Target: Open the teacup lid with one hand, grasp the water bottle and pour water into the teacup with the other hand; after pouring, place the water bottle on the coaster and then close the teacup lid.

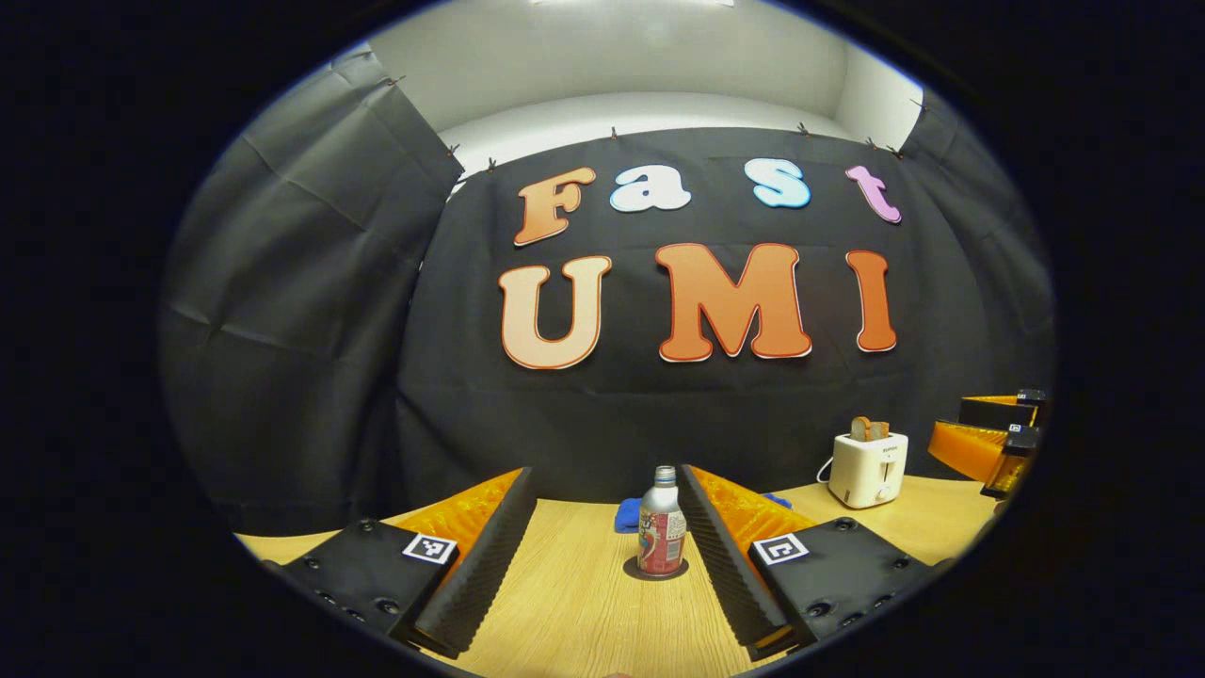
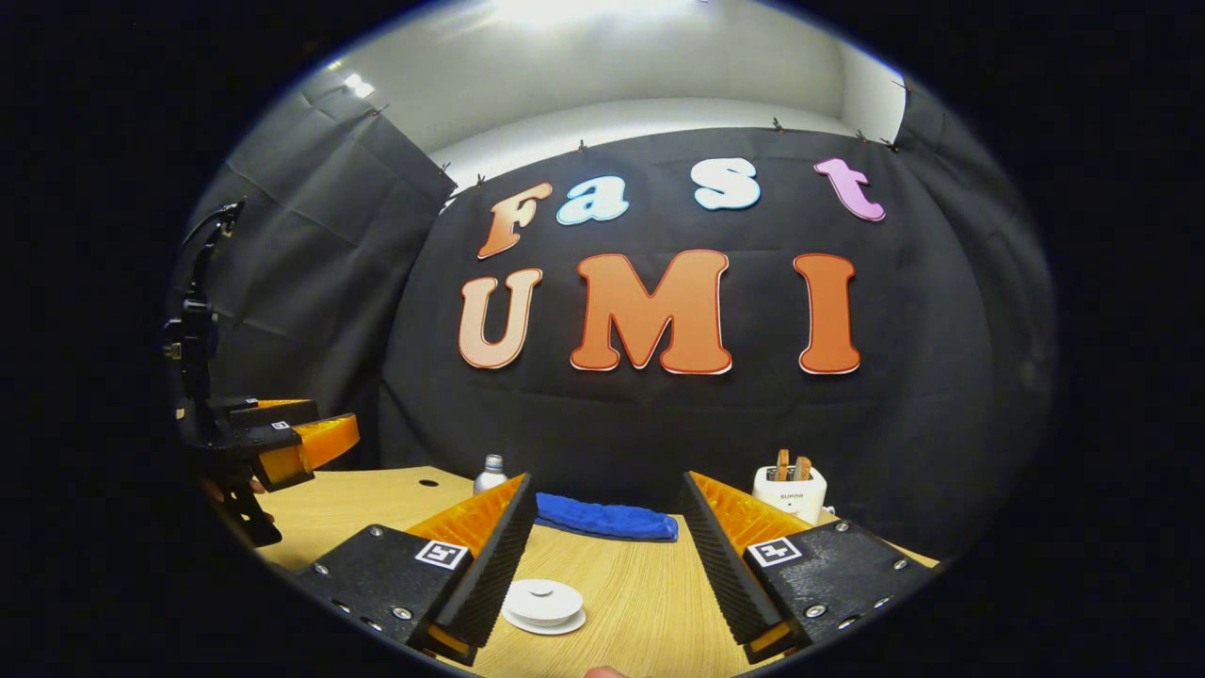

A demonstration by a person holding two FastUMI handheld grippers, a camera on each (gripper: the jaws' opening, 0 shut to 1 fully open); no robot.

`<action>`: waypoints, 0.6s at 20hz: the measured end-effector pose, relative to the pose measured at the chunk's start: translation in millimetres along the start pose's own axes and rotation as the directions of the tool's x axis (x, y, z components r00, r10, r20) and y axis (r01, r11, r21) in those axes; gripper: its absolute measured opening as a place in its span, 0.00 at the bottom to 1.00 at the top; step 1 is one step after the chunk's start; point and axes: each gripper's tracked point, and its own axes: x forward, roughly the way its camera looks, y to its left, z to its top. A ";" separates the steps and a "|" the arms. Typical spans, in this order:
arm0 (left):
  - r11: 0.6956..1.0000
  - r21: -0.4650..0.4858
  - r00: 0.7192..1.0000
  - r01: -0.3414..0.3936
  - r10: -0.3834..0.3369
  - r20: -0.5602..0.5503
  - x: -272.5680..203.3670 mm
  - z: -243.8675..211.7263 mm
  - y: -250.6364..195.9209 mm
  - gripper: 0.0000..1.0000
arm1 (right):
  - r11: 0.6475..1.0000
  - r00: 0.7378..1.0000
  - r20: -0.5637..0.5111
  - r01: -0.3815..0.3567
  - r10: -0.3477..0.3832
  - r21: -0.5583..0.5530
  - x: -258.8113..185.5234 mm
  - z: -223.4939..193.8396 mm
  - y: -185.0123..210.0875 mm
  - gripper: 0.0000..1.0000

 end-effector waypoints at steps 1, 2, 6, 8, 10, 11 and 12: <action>1.000 0.004 1.000 -0.003 0.003 0.004 0.1 2.0 1.2 0.97 | 1.000 1.000 0.010 0.005 -0.005 -0.003 0.6 2.8 -0.9 0.92; 1.000 0.008 1.000 -0.003 0.003 0.008 1.6 3.9 0.6 0.97 | 1.000 1.000 0.013 0.012 -0.012 -0.003 1.1 2.7 -3.0 0.93; 1.000 0.012 1.000 -0.002 0.001 0.030 0.6 10.1 0.1 0.99 | 1.000 1.000 -0.020 0.019 -0.019 0.005 1.3 -8.0 -7.1 0.96; 1.000 0.014 0.999 -0.016 0.016 0.037 2.3 12.2 3.1 0.99 | 1.000 0.999 -0.050 -0.016 0.017 0.021 1.5 -14.2 0.6 0.96; 0.999 0.011 0.998 -0.033 0.033 0.050 2.1 15.6 5.7 1.00 | 0.998 0.996 -0.071 -0.053 0.055 0.040 -0.3 -20.3 9.0 0.96; 1.000 0.005 0.998 -0.029 0.028 0.057 2.8 18.4 5.3 1.00 | 0.997 0.996 -0.065 -0.062 0.065 0.044 -0.2 -18.5 9.4 0.96; 1.000 0.006 0.999 -0.014 0.014 0.052 3.2 15.7 -0.7 1.00 | 0.996 0.995 -0.063 -0.077 0.080 0.043 -1.2 -18.3 13.3 0.96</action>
